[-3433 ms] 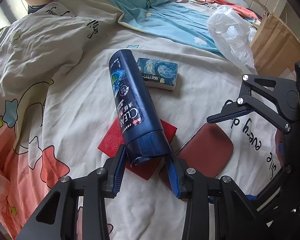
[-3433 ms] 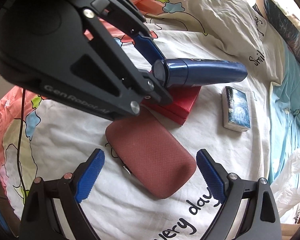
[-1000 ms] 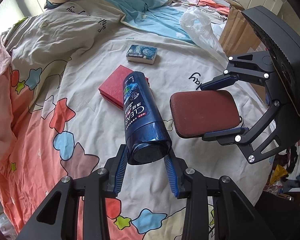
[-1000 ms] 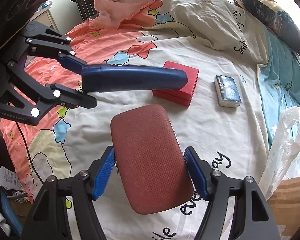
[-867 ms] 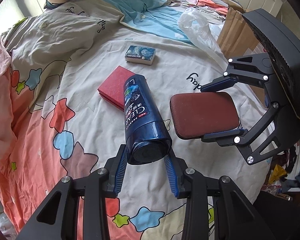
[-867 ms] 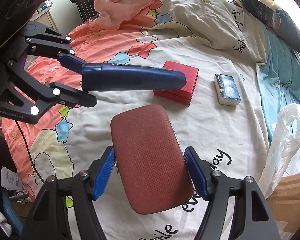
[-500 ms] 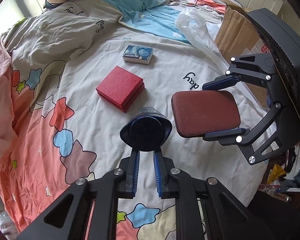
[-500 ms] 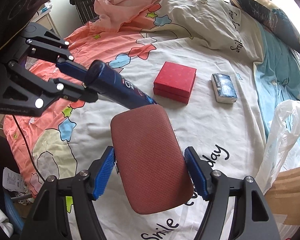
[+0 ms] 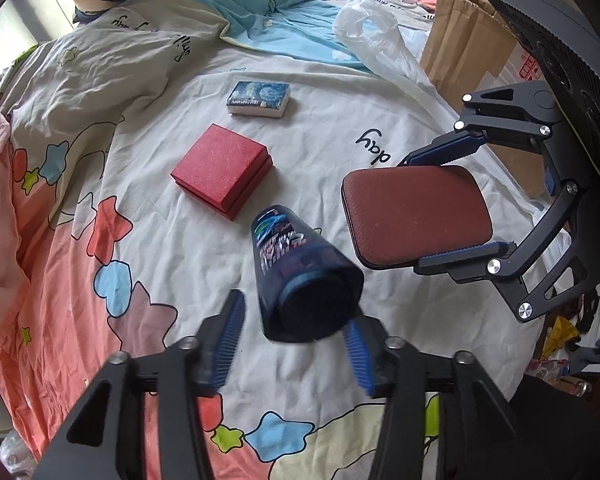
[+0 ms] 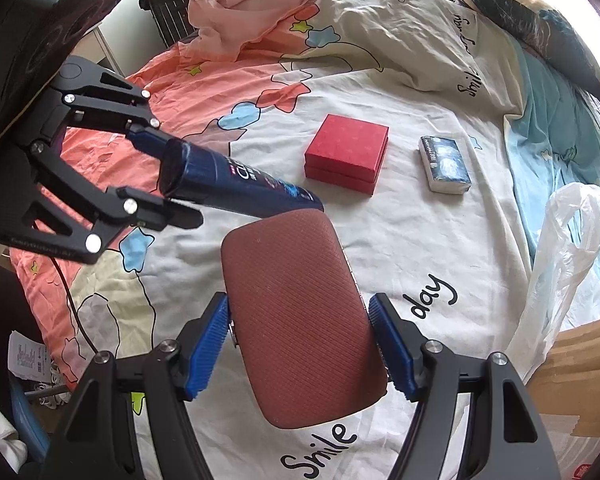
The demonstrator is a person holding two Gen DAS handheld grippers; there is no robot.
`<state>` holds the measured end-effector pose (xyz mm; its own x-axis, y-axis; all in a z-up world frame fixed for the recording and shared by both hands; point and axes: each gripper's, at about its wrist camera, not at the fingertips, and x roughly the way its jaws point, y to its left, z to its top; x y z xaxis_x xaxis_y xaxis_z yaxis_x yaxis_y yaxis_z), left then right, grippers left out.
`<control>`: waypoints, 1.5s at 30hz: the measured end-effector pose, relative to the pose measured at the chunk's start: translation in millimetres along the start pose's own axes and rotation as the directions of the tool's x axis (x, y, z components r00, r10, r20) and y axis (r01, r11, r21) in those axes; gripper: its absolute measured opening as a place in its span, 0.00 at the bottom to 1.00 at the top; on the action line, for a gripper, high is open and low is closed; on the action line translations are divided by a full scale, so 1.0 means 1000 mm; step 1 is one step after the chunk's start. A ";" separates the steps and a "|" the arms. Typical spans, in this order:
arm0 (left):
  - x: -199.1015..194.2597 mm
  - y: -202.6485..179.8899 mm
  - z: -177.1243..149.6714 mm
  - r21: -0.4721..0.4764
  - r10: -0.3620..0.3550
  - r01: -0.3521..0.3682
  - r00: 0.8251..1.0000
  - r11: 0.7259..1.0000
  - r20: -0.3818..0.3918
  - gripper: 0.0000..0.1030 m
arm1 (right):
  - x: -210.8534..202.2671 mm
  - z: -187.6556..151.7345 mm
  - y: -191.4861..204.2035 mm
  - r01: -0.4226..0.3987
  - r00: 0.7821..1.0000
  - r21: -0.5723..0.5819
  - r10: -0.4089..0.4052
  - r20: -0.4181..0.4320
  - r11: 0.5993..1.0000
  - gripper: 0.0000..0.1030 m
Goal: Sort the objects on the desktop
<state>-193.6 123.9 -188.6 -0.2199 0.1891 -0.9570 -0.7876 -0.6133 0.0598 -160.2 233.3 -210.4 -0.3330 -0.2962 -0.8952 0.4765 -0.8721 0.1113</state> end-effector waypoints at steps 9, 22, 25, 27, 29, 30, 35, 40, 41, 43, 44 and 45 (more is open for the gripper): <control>0.016 -0.002 -0.009 -0.014 0.022 -0.022 0.999 1.000 -0.035 0.86 | 0.011 -0.008 0.003 -0.006 1.000 -0.001 0.006 -0.019 1.000 0.65; 0.060 -0.009 -0.015 -0.160 -0.039 0.027 0.997 0.987 -0.073 0.86 | 0.011 -0.015 -0.003 0.007 1.000 -0.003 -0.007 -0.023 1.000 0.65; 0.068 -0.011 -0.013 -0.205 -0.014 0.000 0.998 0.979 -0.069 0.86 | 0.012 -0.015 -0.007 0.010 1.000 0.004 -0.010 -0.023 1.000 0.65; 0.072 -0.011 -0.012 -0.235 0.015 -0.034 0.997 0.971 -0.080 0.86 | 0.012 -0.016 -0.008 0.015 1.000 0.001 -0.015 -0.027 1.000 0.65; 0.073 -0.011 -0.011 -0.265 0.019 -0.039 0.997 0.963 -0.079 0.86 | 0.012 -0.016 -0.008 0.021 0.999 -0.002 -0.021 -0.031 1.000 0.65; 0.073 -0.011 -0.011 -0.274 0.013 -0.033 0.997 0.961 -0.074 0.85 | 0.012 -0.016 -0.008 0.024 0.999 -0.004 -0.024 -0.033 1.000 0.65; 0.073 -0.014 -0.009 -0.293 -0.002 -0.021 0.997 0.956 -0.079 0.58 | 0.010 -0.018 -0.009 0.028 0.999 -0.002 -0.029 -0.036 1.000 0.65; 0.069 -0.014 -0.007 -0.297 -0.022 -0.002 0.997 0.955 -0.076 0.46 | 0.010 -0.021 -0.009 0.027 0.999 0.000 -0.027 -0.045 1.000 0.65; 0.069 -0.014 -0.007 -0.301 -0.026 0.002 0.997 0.954 -0.075 0.44 | 0.010 -0.021 -0.009 0.025 0.999 0.000 -0.025 -0.045 1.000 0.65; 0.066 -0.014 -0.008 -0.303 -0.026 0.002 0.997 0.953 -0.075 0.42 | 0.010 -0.022 -0.009 0.024 0.999 0.003 -0.024 -0.045 1.000 0.65; 0.065 -0.015 -0.008 -0.300 -0.025 0.001 0.997 0.954 -0.077 0.41 | 0.009 -0.022 -0.009 0.022 0.999 0.004 -0.022 -0.043 1.000 0.65; 0.063 -0.016 -0.008 -0.293 -0.022 -0.002 0.997 0.956 -0.079 0.40 | 0.009 -0.023 -0.009 0.021 0.999 0.006 -0.021 -0.042 1.000 0.65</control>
<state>-190.1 139.2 -252.3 -0.1559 0.1412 -0.9776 -0.5840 -0.8114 -0.0241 -148.9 246.9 -229.0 -0.3085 -0.2611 -0.9147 0.4648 -0.8804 0.0946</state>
